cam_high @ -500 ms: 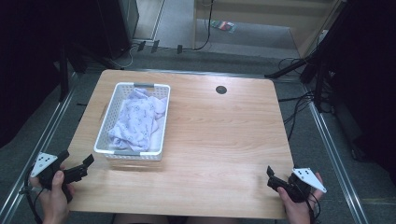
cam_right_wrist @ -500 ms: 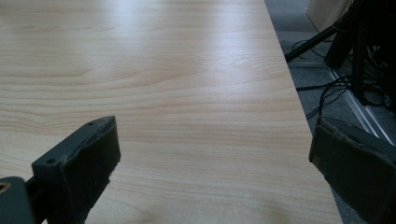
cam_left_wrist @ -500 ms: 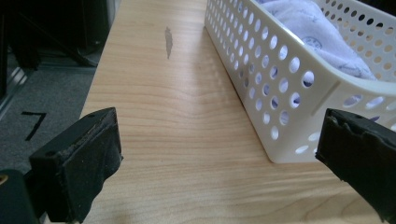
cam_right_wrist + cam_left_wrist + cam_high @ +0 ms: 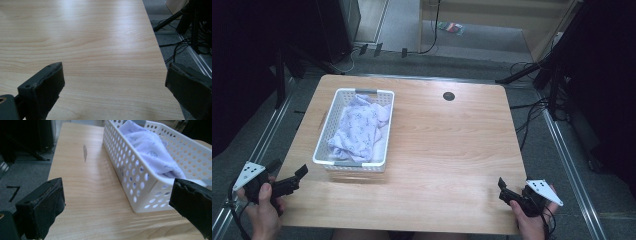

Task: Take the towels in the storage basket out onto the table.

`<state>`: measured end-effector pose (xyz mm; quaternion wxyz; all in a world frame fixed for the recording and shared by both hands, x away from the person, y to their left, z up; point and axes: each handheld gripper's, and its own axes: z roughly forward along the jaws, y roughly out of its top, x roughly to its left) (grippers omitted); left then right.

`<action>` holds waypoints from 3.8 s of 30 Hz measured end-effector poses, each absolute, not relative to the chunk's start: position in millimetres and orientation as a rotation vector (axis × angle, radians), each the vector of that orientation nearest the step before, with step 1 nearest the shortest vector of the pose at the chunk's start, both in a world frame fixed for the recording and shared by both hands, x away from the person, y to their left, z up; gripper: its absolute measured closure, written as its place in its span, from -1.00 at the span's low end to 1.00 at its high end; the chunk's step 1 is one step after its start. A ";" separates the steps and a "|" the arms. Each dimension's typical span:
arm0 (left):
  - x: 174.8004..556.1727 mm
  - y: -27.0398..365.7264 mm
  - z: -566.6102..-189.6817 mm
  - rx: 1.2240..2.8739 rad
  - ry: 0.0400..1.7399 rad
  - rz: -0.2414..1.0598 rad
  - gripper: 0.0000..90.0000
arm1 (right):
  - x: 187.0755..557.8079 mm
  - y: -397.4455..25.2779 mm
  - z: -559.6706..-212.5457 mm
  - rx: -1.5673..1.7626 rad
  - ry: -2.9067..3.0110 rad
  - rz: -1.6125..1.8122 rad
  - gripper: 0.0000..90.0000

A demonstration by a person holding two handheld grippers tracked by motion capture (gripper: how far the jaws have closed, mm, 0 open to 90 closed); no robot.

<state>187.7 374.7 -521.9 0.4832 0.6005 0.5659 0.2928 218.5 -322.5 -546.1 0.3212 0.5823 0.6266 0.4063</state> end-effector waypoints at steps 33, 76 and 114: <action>235.2 322.9 -450.9 1.723 1.315 0.674 -0.99 | 219.0 -321.5 -546.2 1.530 1.642 1.046 -0.85; 340.4 261.7 -435.2 2.012 1.380 0.512 -0.99 | 219.2 -320.8 -546.4 1.515 1.676 1.063 -0.85; 411.3 227.3 -490.4 2.176 1.684 0.317 -1.00 | 221.2 -320.3 -546.5 1.530 1.681 1.062 -0.85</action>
